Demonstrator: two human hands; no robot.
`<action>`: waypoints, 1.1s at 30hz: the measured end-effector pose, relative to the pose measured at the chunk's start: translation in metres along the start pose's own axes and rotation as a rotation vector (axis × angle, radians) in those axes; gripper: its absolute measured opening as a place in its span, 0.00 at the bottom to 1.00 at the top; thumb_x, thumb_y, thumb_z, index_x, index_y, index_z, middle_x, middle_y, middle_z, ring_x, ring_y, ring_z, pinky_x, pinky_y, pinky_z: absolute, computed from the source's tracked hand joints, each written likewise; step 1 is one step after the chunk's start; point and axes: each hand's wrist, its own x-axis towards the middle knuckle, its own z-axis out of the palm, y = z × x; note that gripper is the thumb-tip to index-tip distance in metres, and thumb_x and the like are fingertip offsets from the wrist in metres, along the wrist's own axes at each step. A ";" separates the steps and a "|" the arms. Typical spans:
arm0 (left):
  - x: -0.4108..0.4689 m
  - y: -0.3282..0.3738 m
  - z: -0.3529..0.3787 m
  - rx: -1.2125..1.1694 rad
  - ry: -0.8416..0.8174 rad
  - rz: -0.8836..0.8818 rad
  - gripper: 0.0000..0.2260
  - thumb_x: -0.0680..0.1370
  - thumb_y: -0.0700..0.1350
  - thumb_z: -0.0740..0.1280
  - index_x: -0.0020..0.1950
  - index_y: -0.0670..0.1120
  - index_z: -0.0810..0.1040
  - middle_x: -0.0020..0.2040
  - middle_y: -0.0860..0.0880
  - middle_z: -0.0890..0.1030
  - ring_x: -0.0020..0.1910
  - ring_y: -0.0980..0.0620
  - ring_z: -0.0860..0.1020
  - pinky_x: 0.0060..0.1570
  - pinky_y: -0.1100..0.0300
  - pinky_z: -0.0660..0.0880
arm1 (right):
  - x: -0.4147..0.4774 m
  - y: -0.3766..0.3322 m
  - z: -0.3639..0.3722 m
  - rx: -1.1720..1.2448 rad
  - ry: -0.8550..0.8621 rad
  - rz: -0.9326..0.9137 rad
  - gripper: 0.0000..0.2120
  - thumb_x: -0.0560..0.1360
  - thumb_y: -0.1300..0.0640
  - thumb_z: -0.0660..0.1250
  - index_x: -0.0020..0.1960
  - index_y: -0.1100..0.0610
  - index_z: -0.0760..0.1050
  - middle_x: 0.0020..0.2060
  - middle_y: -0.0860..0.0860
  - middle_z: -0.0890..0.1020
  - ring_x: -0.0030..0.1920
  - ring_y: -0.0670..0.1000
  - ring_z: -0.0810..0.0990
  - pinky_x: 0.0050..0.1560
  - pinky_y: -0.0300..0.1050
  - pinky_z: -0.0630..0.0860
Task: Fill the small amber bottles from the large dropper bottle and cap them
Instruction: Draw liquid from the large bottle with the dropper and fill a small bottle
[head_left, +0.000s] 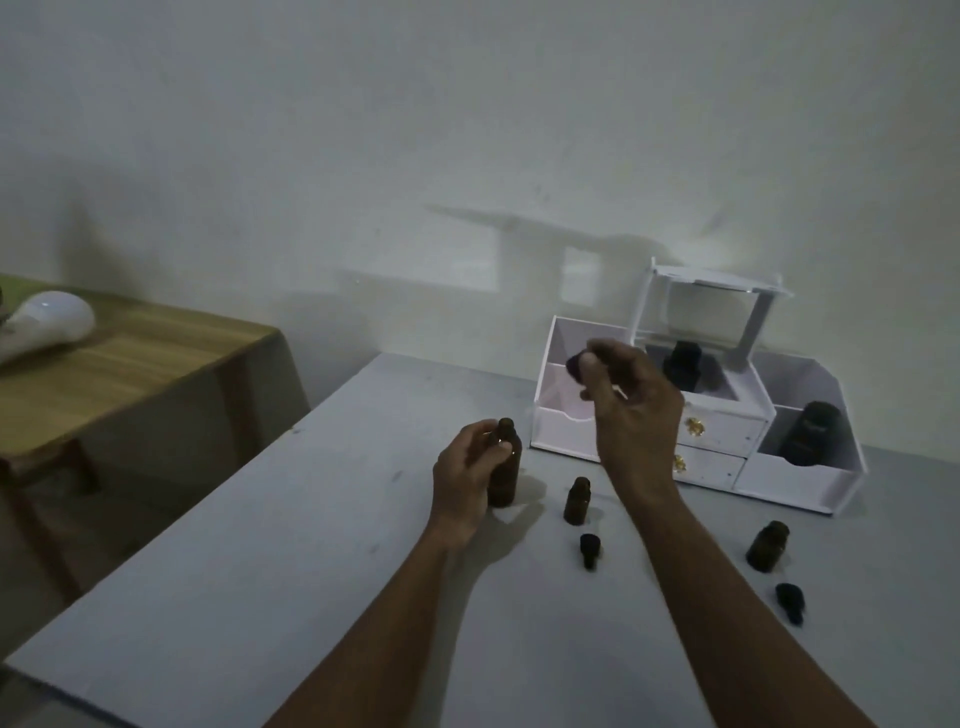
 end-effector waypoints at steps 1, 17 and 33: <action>-0.001 -0.003 0.001 0.028 0.001 0.014 0.12 0.74 0.46 0.72 0.55 0.57 0.78 0.51 0.59 0.80 0.52 0.58 0.78 0.45 0.71 0.75 | 0.003 -0.001 0.002 0.041 0.021 0.010 0.06 0.78 0.55 0.68 0.53 0.44 0.78 0.46 0.47 0.85 0.49 0.45 0.85 0.50 0.45 0.83; 0.012 -0.006 -0.025 0.032 -0.155 -0.072 0.23 0.67 0.33 0.76 0.58 0.50 0.81 0.53 0.49 0.85 0.50 0.55 0.83 0.50 0.63 0.77 | 0.011 0.021 0.025 0.020 0.002 0.075 0.09 0.78 0.54 0.69 0.57 0.53 0.81 0.49 0.49 0.86 0.50 0.46 0.85 0.53 0.50 0.83; 0.017 -0.003 -0.046 0.134 -0.284 -0.098 0.25 0.64 0.37 0.80 0.59 0.49 0.82 0.49 0.58 0.85 0.48 0.63 0.83 0.49 0.67 0.76 | 0.012 0.024 0.042 -0.039 -0.229 0.056 0.09 0.77 0.54 0.71 0.56 0.53 0.83 0.40 0.42 0.85 0.45 0.35 0.83 0.42 0.22 0.72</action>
